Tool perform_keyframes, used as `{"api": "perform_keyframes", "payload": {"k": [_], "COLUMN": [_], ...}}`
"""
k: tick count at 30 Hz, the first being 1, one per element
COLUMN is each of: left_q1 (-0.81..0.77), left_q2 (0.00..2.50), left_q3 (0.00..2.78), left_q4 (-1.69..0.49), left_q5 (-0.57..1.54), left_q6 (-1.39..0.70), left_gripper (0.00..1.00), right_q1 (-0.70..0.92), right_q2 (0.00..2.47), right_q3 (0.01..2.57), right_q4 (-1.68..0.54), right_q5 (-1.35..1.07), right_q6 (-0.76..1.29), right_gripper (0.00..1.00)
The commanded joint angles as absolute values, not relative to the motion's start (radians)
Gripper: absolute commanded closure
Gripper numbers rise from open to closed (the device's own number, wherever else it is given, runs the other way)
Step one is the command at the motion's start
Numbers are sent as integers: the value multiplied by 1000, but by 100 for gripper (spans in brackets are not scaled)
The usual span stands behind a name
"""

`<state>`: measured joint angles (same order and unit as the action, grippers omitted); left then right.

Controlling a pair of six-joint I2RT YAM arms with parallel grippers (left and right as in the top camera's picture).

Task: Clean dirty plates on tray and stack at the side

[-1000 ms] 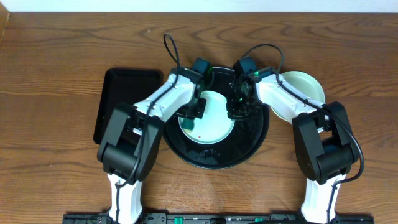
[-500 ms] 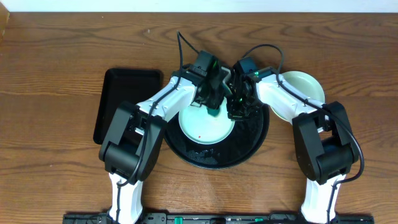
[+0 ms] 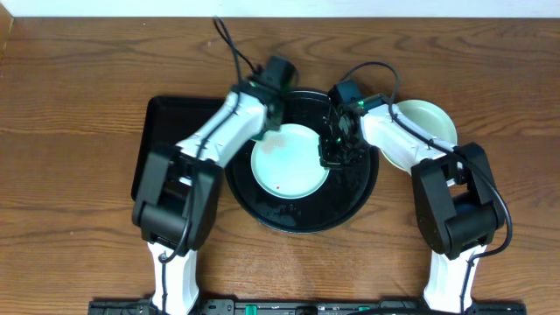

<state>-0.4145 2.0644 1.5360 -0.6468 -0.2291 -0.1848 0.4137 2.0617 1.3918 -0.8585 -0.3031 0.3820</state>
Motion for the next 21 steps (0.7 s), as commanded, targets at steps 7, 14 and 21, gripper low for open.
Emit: {"api": "perform_keyframes", "payload": {"k": [7,14,21], "left_q1": [-332,-332,-332], "left_q2": [1937,1925,1926], "left_q3": [1711,1699,1696], "left_q4": [-889,-941,-942], "left_q5": [-66,45,45], "left_q6": [-223,-223,-223], "left_gripper": [92,92,92], "right_q1": [413,412,415], "right_q2": [2092,2005,1800], "right_q3": [1360,1361,1361], "right_q4": [-876,-882,-888], "right_q5": [-234,-233,-68], "right_q6": [361,318,310], "right_gripper": [99,99,99]}}
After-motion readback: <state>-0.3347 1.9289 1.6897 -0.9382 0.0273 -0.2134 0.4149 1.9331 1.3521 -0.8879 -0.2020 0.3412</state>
